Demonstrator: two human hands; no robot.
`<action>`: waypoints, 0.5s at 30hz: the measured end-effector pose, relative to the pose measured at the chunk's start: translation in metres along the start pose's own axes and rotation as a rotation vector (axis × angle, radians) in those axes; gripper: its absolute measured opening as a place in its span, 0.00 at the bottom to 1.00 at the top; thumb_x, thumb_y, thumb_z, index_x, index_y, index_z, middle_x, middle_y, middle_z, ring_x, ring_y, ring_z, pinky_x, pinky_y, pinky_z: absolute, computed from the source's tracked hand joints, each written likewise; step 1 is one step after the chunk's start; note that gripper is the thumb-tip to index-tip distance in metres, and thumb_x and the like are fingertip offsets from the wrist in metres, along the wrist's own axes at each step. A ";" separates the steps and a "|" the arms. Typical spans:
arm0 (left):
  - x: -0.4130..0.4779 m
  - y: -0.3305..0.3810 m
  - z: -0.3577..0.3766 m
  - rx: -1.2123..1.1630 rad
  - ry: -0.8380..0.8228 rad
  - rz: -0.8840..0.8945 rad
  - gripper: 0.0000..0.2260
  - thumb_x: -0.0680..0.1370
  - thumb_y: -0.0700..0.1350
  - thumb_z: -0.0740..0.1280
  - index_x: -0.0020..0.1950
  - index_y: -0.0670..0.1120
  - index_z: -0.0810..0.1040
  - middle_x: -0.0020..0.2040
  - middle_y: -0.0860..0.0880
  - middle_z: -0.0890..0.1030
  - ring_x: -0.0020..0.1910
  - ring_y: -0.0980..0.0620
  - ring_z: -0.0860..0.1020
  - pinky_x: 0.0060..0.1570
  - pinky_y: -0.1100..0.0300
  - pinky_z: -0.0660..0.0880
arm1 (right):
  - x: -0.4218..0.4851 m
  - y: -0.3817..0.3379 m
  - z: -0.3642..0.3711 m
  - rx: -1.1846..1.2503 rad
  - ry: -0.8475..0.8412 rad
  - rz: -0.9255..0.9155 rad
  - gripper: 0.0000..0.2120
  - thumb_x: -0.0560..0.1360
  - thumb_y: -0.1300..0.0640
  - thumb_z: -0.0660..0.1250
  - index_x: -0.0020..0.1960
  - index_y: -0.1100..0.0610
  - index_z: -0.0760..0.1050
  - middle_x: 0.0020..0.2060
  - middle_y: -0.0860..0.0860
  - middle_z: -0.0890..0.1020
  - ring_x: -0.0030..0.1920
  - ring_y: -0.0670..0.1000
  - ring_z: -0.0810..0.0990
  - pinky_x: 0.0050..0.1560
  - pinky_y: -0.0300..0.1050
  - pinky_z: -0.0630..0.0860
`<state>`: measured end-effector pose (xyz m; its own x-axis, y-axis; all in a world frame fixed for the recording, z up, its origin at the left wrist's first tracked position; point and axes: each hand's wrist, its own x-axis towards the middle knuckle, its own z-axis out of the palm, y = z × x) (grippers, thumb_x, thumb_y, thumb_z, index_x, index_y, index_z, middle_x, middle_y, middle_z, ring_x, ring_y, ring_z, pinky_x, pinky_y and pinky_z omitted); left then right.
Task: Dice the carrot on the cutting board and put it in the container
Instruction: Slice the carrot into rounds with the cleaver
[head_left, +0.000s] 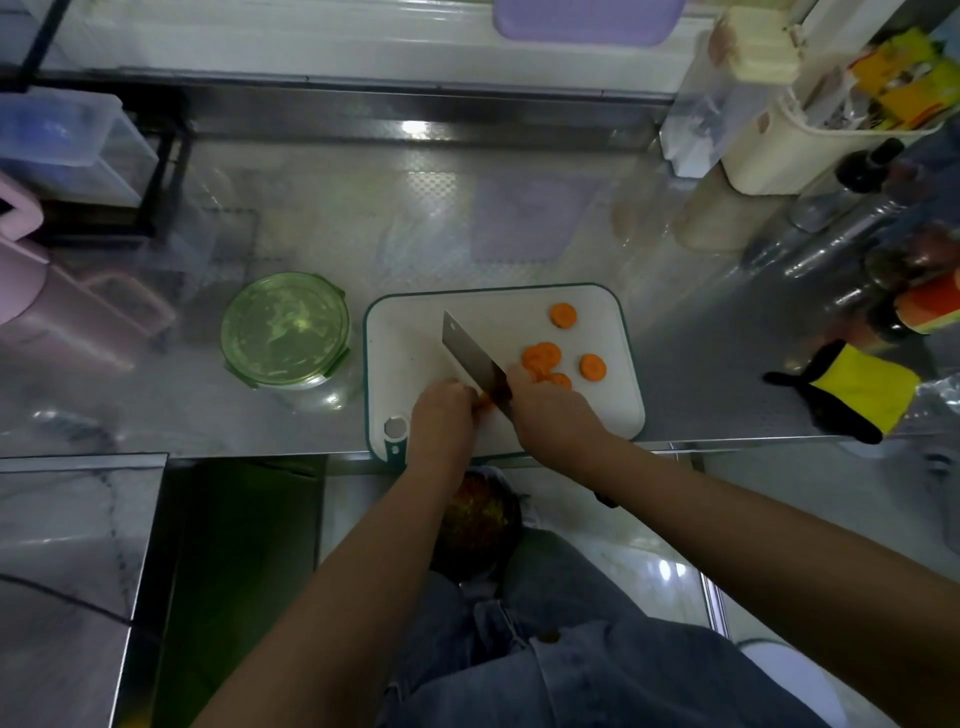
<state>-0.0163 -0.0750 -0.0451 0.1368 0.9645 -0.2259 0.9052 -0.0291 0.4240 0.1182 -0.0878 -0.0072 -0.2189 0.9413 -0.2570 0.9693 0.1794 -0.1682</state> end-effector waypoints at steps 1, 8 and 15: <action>0.000 0.000 0.000 -0.007 0.008 0.000 0.10 0.78 0.43 0.63 0.48 0.43 0.84 0.43 0.43 0.79 0.45 0.43 0.77 0.43 0.55 0.69 | 0.002 0.000 0.004 0.018 0.007 0.009 0.09 0.79 0.62 0.57 0.58 0.60 0.66 0.47 0.57 0.79 0.42 0.58 0.79 0.34 0.46 0.63; -0.001 0.001 -0.001 -0.030 0.030 -0.007 0.11 0.80 0.45 0.63 0.51 0.43 0.83 0.45 0.42 0.79 0.45 0.43 0.77 0.42 0.58 0.66 | 0.009 -0.001 0.033 0.119 0.057 0.013 0.13 0.79 0.63 0.58 0.62 0.64 0.67 0.39 0.58 0.81 0.34 0.58 0.80 0.27 0.44 0.65; -0.004 -0.004 -0.003 -0.025 -0.016 0.043 0.13 0.81 0.48 0.61 0.50 0.43 0.83 0.44 0.41 0.77 0.46 0.43 0.76 0.40 0.58 0.61 | 0.010 0.011 0.023 0.330 0.019 0.029 0.14 0.80 0.58 0.58 0.63 0.63 0.65 0.44 0.60 0.80 0.40 0.60 0.78 0.33 0.49 0.68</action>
<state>-0.0219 -0.0782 -0.0427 0.1820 0.9582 -0.2205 0.8880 -0.0639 0.4553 0.1236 -0.0829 -0.0336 -0.1863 0.9504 -0.2492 0.8860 0.0529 -0.4606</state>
